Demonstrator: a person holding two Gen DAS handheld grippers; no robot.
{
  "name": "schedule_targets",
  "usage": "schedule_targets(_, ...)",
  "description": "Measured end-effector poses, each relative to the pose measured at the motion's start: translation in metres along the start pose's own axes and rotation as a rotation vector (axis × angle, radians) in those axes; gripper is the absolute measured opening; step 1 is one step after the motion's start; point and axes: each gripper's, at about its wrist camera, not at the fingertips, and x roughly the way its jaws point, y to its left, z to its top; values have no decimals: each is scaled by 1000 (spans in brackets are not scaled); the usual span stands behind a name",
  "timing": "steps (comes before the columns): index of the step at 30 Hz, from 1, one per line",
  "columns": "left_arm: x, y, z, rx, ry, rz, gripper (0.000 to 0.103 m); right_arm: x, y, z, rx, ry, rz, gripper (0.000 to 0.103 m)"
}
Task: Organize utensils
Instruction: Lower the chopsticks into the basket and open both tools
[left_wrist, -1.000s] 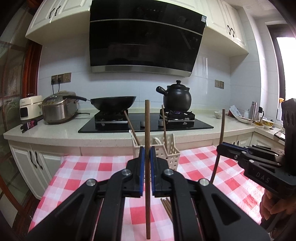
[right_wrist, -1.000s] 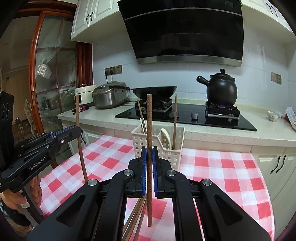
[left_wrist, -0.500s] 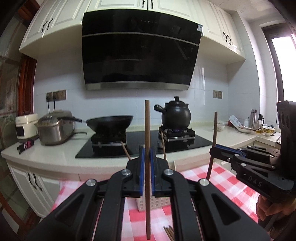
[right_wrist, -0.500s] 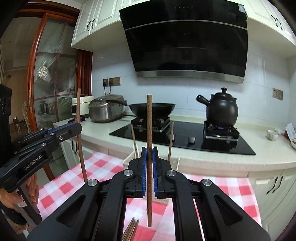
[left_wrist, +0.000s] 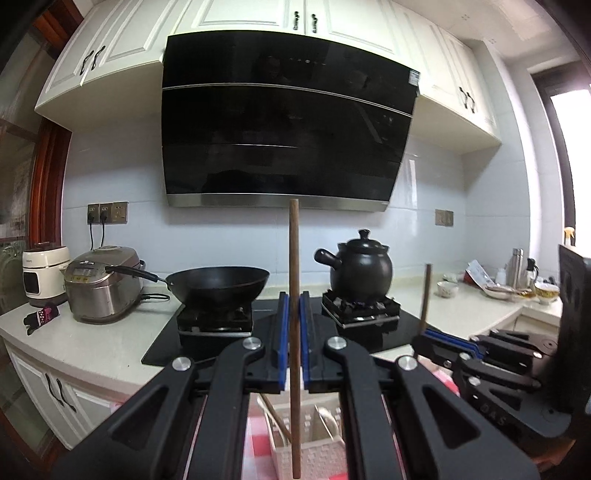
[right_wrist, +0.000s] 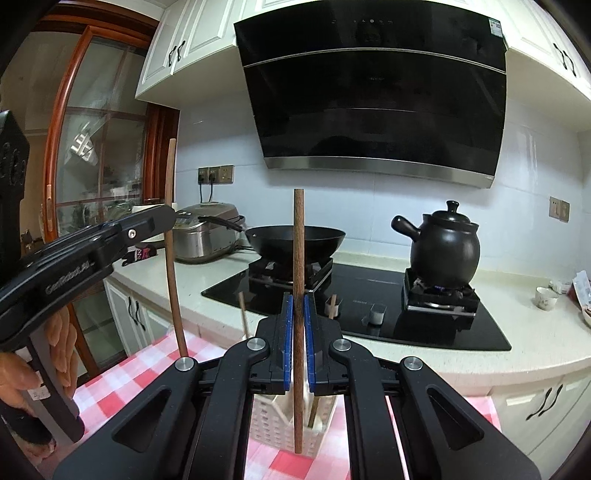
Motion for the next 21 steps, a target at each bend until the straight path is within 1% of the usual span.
schedule_targets(5, 35, 12, 7, -46, -12, 6, 6, 20, -9, 6, 5, -11, -11, 7)
schedule_targets(7, 47, 14, 6, -52, -29, 17, 6, 29, -12, 6, 19, -17, 1, 7)
schedule_targets(9, 60, 16, 2, -61, -23, 19, 6, 42, -15, 4, 27, -8, 1, 7)
schedule_targets(13, 81, 20, -20, -61, 11, 35, 6, 65, -17, -7, 35, 25, 9, 7)
schedule_targets(15, 90, 24, -35, -67, 40, 40, 6, 76, -18, -16, 42, 50, 16, 7)
schedule_targets(17, 101, 30, -53, -84, 85, 40, 6, 86, -18, -27, 49, 79, 23, 7)
schedule_targets(21, 113, 35, -85, -91, 149, 40, 6, 104, -18, -51, 64, 149, 40, 7)
